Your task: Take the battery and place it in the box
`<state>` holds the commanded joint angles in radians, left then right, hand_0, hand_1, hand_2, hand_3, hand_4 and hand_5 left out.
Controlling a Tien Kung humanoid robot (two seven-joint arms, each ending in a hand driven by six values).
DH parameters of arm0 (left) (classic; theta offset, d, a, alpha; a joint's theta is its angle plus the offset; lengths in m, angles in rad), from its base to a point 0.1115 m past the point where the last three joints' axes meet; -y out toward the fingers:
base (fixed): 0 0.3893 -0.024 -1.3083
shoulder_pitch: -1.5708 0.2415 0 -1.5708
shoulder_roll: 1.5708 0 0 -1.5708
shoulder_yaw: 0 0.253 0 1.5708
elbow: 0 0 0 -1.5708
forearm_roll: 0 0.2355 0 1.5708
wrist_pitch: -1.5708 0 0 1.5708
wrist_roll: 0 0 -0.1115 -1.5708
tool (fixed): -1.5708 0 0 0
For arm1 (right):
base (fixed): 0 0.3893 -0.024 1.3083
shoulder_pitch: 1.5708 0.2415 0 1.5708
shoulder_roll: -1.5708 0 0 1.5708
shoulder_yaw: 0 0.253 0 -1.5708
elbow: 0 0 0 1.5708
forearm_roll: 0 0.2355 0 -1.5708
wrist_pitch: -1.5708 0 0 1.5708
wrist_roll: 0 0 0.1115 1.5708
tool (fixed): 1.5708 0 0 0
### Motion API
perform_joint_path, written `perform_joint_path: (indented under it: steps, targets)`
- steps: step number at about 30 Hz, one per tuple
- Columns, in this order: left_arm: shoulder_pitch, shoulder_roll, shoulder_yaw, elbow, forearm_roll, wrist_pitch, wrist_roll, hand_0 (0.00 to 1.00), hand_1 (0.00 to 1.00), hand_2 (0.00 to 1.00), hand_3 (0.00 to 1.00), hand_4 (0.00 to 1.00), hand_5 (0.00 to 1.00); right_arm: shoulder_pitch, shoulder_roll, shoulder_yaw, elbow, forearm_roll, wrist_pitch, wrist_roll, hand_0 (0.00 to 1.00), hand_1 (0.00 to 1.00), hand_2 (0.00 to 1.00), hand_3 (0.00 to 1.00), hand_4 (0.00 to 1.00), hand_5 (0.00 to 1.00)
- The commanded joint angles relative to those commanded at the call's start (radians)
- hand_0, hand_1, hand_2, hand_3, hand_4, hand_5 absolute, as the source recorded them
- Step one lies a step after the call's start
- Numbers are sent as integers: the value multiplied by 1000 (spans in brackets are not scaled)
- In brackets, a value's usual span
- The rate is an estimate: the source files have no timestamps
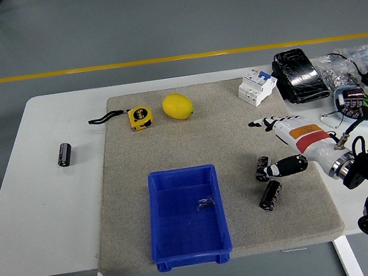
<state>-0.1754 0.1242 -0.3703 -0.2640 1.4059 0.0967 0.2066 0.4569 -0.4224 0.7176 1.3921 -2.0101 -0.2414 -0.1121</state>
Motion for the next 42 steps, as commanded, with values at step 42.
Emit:
perform_joint_path:
  steps: [42]
  targets:
    - [7,-6,-32,-3,48,-15,-2,683,644,672,614,622,671,150,81,-190,-302,123,-8,30,697,650,713,776,998,339]
